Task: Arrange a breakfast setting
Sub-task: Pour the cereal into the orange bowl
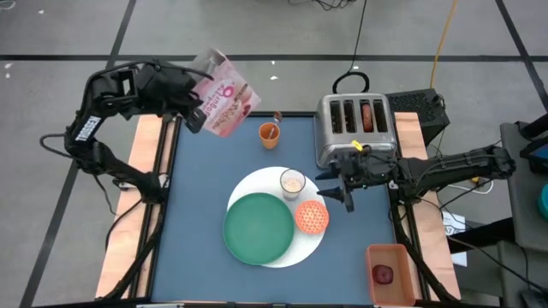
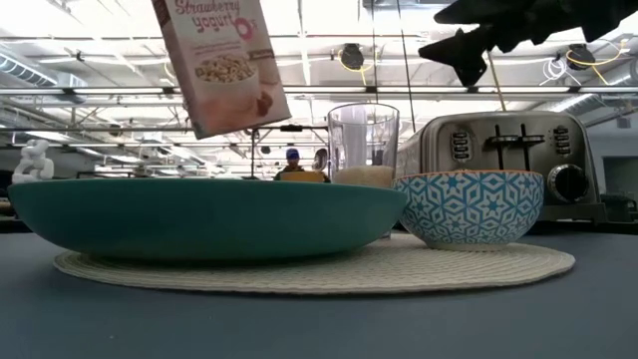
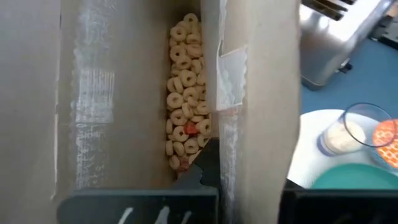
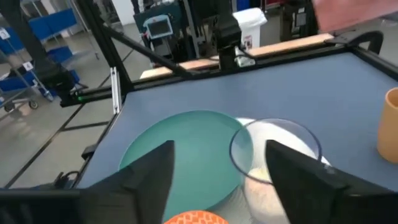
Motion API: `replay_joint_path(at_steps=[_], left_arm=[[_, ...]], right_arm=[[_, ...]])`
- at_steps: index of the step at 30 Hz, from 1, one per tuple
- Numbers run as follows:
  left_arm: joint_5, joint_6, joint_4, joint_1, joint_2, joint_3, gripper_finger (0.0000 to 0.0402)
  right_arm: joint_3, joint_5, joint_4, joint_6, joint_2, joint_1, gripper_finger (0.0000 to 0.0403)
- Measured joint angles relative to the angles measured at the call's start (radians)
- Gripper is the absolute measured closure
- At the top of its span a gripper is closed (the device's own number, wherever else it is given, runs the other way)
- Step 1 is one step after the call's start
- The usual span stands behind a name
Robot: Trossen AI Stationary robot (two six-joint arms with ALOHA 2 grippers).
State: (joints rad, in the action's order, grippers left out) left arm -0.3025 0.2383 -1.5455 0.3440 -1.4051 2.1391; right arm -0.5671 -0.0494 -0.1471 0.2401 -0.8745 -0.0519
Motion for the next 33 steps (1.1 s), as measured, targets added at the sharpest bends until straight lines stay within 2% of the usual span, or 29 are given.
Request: replay_joint_path(at_steps=[6,12,16,24,33], left_arm=[[0.0,-0.001,0.013,-0.062,-0.008,0.0,0.0399],[0.001,-0.001,0.038,-0.124,-0.021,0.0,0.0399],[-0.004,0.0,0.057,-0.163,-0.037,0.0,0.0399],[-0.002,0.001,0.067,-0.239,-0.074,0.0,0.0399],[-0.001,-0.005,0.104,-0.315,-0.106,0.0,0.0399]], right_arm=[[0.0,0.0,-0.029,-0.025,0.0,0.02,0.006],[0.0,0.003,-0.052,-0.028,0.0,0.05,0.0008],[0.0,0.042,-0.081,-0.072,0.0,0.066,0.0008],[0.0,0.212,-0.182,-0.206,0.0,0.101,0.0009],[0.0,0.234,-0.267,-0.219,0.0,0.179,0.0009]])
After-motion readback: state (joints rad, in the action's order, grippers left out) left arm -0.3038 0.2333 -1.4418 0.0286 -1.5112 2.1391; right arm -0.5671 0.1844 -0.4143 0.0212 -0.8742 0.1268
